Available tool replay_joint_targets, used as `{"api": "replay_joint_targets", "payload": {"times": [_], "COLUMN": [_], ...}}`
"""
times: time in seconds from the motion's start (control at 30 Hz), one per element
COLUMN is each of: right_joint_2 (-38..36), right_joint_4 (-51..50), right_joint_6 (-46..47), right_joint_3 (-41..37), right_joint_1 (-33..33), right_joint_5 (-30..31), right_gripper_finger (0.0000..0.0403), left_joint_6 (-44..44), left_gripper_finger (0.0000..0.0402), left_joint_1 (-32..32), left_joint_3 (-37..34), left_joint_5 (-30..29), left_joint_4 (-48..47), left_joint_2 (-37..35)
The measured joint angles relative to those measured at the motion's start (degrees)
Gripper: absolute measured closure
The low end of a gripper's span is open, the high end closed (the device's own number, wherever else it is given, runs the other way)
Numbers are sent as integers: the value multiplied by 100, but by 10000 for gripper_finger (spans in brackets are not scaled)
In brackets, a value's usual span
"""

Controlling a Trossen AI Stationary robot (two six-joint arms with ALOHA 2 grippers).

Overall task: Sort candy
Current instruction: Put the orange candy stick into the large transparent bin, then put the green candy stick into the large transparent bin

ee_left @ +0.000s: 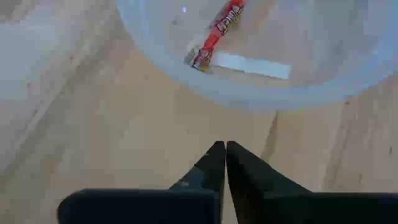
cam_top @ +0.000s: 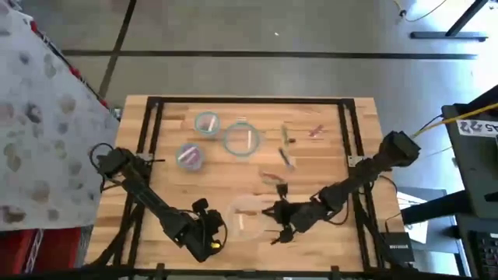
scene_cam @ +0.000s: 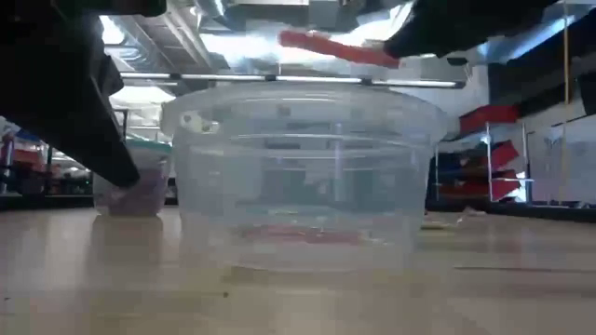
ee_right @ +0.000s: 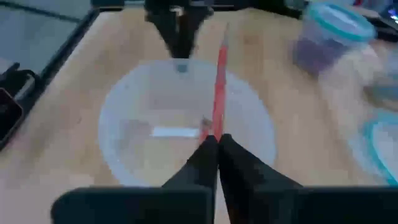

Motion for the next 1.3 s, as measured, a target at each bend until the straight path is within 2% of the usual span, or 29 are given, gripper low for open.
{"api": "replay_joint_targets", "payload": {"times": [0.27, 0.6, 0.73, 0.87, 1.0, 1.13, 1.3], "right_joint_2": [595, 503, 232, -360, -880, -977, -982], "right_joint_4": [-177, -209, -127, -775, -2016, -3099, -2509], "right_joint_6": [-45, -17, -61, -47, 149, 714, 1190], "right_joint_3": [323, 325, 325, 327, 319, 255, -680], "right_joint_1": [-75, -103, -96, -94, -96, -103, -103], "right_joint_5": [41, -8, -426, -549, -19, 420, 498], "right_gripper_finger": [389, 251, 217, 206, 205, 205, 205], "left_joint_6": [-15, -17, -17, -15, -17, -20, -18], "left_gripper_finger": [402, 402, 402, 402, 402, 402, 402], "left_joint_1": [1, 2, 0, 0, 0, -4, -4], "left_joint_3": [0, 0, 0, 0, 0, 0, 0], "left_joint_5": [0, 0, 0, 0, 0, 0, 0], "left_joint_4": [13, 13, 12, 13, 17, 23, 25], "left_joint_2": [0, 0, 0, 0, 0, 0, 0]}}
